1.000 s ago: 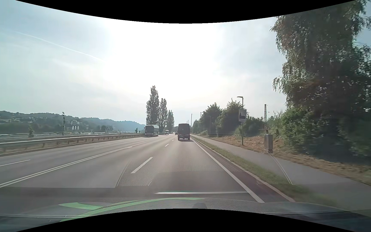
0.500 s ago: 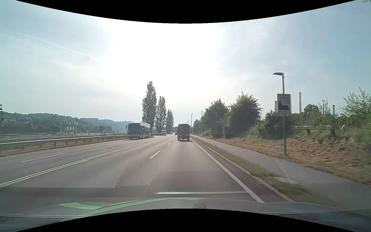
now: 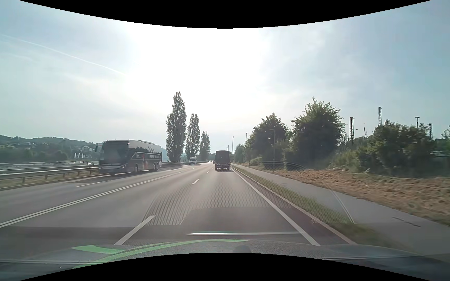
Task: Follow the waypoints while adhering to traffic rules and regulations
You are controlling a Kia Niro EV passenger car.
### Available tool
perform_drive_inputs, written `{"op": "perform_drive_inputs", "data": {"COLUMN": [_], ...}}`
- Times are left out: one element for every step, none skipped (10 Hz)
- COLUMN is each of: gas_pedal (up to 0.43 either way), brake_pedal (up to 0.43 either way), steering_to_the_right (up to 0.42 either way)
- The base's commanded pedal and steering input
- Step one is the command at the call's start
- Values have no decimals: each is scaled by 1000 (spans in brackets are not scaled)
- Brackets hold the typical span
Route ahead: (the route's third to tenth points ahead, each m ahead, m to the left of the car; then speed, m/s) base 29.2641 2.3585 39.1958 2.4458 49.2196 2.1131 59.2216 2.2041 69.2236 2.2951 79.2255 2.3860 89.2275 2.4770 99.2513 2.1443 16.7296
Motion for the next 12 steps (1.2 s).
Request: {"op": "perform_drive_inputs", "data": {"gas_pedal": [130, 130, 130, 130, 130, 130, 130, 130, 130, 130, 130, 130], "brake_pedal": [0, 0, 0, 0, 0, 0, 0, 0, 0, 0, 0, 0], "steering_to_the_right": [1, 1, 1, 1, 1, 1, 1, 1, 1, 1, 1, 1]}}
